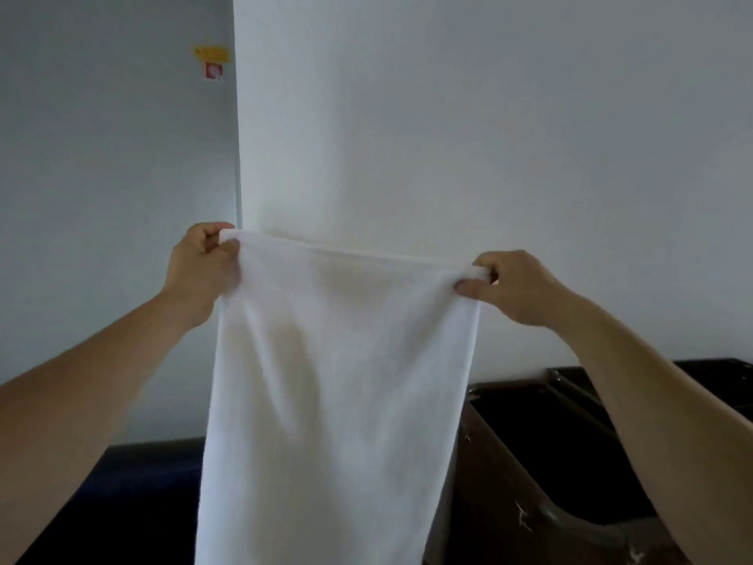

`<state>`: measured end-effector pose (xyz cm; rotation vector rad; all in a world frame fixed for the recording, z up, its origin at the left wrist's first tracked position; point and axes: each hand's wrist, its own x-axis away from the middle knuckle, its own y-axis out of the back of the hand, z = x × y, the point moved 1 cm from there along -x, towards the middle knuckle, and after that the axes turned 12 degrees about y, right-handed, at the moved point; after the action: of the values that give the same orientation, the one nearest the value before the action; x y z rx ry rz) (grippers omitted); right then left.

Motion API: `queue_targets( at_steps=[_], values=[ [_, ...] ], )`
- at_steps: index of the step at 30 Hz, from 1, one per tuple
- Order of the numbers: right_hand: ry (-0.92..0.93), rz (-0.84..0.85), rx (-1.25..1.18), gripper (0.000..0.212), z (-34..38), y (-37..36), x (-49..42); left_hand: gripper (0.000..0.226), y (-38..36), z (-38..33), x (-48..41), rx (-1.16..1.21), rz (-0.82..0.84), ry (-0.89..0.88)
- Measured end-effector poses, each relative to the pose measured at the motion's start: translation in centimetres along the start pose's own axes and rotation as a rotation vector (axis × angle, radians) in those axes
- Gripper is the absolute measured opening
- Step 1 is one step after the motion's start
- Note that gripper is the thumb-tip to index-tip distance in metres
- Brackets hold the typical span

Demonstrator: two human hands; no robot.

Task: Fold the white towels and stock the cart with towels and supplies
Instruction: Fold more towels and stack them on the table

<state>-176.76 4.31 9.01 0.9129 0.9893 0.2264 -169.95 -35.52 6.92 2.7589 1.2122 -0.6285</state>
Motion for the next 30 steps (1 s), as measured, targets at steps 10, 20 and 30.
queue_targets(
  at_steps=[10,20,30],
  values=[
    [-0.024,-0.365,-0.157,0.024,2.0,1.2,-4.2,0.018,1.3,-0.6,-0.9,0.092,-0.002,0.0],
    [-0.163,-0.353,-0.004,0.026,0.5,-0.3,-2.0,0.015,-0.5,1.9,0.1,-0.026,0.076,0.009],
    [-0.346,-0.431,-0.39,0.014,-0.7,-1.4,0.4,0.021,-1.3,3.0,1.1,-0.238,0.086,-0.121]
  ],
)
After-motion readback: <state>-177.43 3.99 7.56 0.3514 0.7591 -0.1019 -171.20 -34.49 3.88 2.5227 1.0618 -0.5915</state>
